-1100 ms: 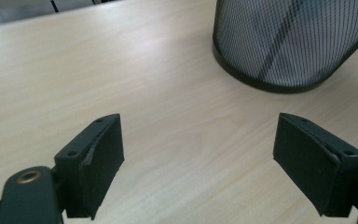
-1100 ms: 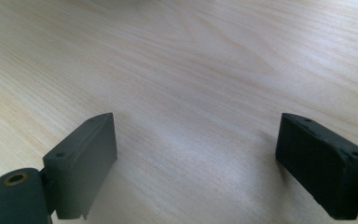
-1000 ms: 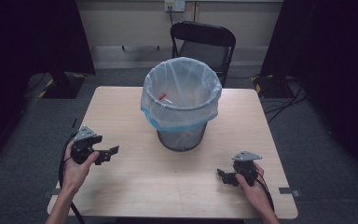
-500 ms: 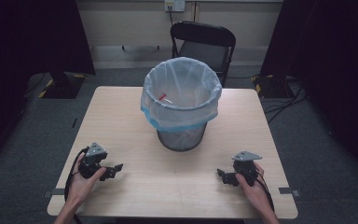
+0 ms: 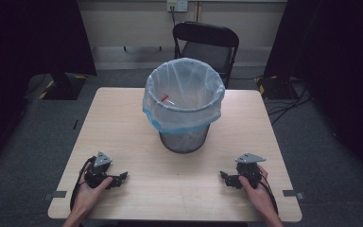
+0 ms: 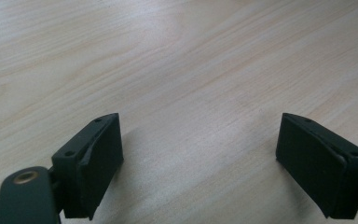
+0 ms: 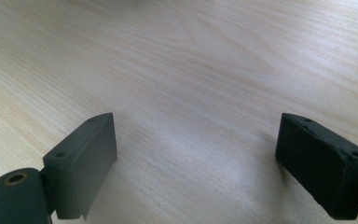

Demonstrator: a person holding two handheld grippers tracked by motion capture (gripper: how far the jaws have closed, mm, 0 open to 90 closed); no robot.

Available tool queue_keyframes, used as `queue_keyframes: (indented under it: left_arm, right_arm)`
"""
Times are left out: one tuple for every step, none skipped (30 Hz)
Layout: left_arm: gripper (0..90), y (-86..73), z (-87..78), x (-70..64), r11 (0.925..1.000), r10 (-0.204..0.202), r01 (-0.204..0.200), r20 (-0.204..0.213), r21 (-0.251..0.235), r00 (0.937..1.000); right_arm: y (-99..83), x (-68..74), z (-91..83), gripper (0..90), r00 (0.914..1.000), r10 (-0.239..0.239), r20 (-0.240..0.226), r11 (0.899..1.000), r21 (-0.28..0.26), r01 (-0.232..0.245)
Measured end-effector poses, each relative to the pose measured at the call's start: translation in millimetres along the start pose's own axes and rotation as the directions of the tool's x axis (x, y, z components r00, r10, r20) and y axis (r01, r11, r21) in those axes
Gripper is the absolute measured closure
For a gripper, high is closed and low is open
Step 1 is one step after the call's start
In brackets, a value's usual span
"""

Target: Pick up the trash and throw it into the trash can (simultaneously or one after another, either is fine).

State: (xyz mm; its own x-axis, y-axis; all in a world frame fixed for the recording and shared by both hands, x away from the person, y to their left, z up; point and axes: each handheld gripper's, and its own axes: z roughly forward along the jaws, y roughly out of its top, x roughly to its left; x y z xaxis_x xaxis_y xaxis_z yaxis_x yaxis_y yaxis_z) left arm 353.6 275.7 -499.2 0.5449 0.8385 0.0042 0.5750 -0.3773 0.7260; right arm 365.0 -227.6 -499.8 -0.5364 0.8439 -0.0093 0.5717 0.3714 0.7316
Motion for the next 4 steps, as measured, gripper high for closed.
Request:
queue_keyframes:
  left_arm:
    - [14.1, -1.0, 0.2, 0.6, 1.0, 0.002, -0.002, 0.004, -0.008, 1.0]
    - [13.3, -1.6, 0.5, 1.2, 0.9999, 0.0, 0.0, 0.008, -0.015, 1.0]
    - [13.3, -1.5, 0.4, 1.3, 0.9999, 0.005, -0.005, 0.005, -0.013, 1.0]
    - [13.1, -1.4, 0.5, 1.1, 0.9999, 0.004, -0.004, 0.005, -0.011, 1.0]
  right_arm:
    - [0.0, 0.0, 0.0, 11.5, 1.0, -0.001, 0.0, 1.0, 0.0, 0.001]
    - [0.0, 0.0, 0.0, 11.5, 1.0, 0.0, 0.0, 1.0, 0.0, 0.0]
    - [0.0, 0.0, 0.0, 11.5, 1.0, 0.0, 0.0, 1.0, 0.0, 0.0]
    - [0.0, -0.1, 0.0, 11.5, 1.0, 0.0, 0.0, 1.0, 0.0, 0.0]
